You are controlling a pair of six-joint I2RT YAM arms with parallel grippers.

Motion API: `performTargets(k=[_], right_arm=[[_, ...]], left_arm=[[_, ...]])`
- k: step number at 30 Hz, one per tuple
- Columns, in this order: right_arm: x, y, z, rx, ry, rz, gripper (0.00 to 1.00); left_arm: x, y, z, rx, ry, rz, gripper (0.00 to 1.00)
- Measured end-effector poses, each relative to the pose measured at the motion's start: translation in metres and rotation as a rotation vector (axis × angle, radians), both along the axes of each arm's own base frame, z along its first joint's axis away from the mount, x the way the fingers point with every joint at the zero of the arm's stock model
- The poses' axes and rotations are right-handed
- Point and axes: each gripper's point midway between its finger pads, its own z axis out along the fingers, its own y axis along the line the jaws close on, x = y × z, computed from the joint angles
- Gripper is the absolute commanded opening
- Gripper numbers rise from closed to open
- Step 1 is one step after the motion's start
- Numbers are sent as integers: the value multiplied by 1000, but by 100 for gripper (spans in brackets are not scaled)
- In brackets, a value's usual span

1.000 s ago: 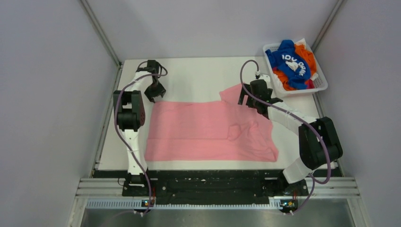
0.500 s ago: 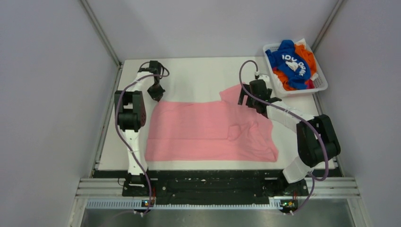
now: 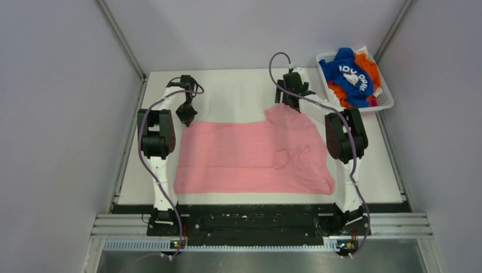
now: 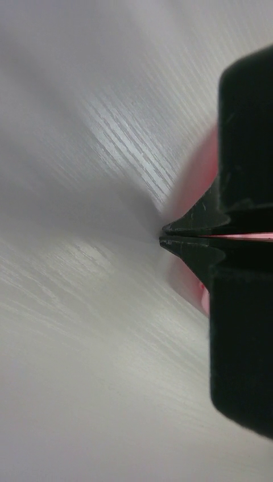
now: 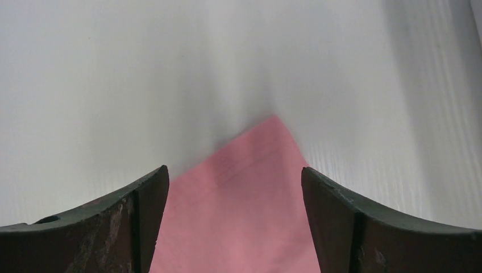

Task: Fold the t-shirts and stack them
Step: Grab the side of the flattened tshirt furthest away from the robot with both arms

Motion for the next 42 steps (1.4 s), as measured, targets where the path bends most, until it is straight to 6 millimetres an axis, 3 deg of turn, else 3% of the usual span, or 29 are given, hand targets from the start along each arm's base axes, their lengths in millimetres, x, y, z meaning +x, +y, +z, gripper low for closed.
performTargets(k=[3,8,13,20,29,33,37,42], right_arm=[[17,3,-17,-25,20,-6,81],[29,4,-41,-67,57,-6,81],[31,1,-44,-93,62,-8,79],[31,-1,-46,-97,66,-18,63],[25,-5,-48,-66,32,-59,14],[28,-4,-46,-56,14,-62,0],[27,-4,-46,-41,-16,-56,0],[1,-6,-36,-15,-50,-11,0]], left_arm=[[-6,2,1,11,15,2,0],[-12,3,8,16,12,3,0],[-16,4,14,14,3,3,0],[-23,3,10,12,19,2,0],[-26,3,18,10,1,3,0],[-23,2,22,-1,-20,0,0],[-23,-1,23,-17,-29,-3,0],[-36,-2,28,-27,-42,-6,0]])
